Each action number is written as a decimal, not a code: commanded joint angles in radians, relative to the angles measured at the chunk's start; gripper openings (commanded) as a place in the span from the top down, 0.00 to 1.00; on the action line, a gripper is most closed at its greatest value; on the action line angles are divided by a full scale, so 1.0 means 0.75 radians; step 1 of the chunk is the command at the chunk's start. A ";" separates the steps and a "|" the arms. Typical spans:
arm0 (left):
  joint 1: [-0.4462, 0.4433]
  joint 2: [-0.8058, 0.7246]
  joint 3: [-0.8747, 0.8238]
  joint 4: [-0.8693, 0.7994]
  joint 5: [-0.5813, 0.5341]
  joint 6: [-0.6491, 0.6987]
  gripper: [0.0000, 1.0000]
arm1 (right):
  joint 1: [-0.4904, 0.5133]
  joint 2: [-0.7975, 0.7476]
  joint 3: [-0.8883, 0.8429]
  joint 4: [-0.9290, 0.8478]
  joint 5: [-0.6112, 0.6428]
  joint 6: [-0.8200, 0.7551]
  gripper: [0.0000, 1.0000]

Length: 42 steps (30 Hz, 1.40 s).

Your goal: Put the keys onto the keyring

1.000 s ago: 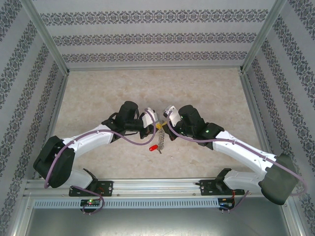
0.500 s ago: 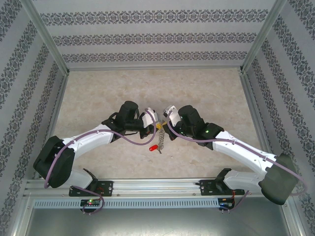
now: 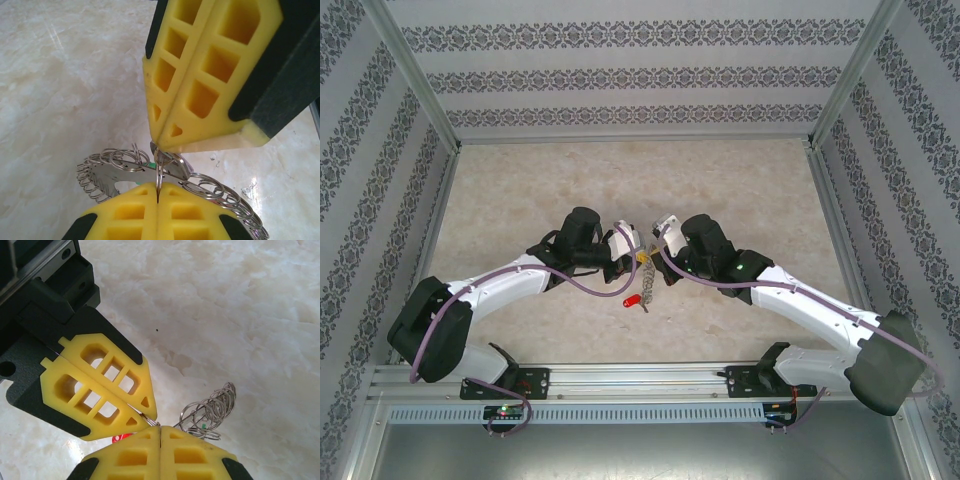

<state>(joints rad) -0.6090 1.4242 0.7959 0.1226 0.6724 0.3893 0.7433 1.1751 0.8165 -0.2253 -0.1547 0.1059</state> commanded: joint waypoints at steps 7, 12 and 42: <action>-0.015 -0.008 0.016 0.025 0.037 0.008 0.90 | -0.010 0.000 0.051 0.018 -0.064 -0.015 1.00; -0.017 0.005 0.033 0.011 0.051 0.011 0.86 | -0.009 0.012 0.061 0.022 -0.092 -0.026 1.00; -0.016 -0.017 0.003 0.014 0.005 0.019 0.99 | -0.046 -0.045 -0.037 -0.031 0.098 0.054 1.00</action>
<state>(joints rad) -0.6155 1.4326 0.8078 0.1196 0.6746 0.3935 0.7284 1.1618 0.8066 -0.2306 -0.1616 0.1230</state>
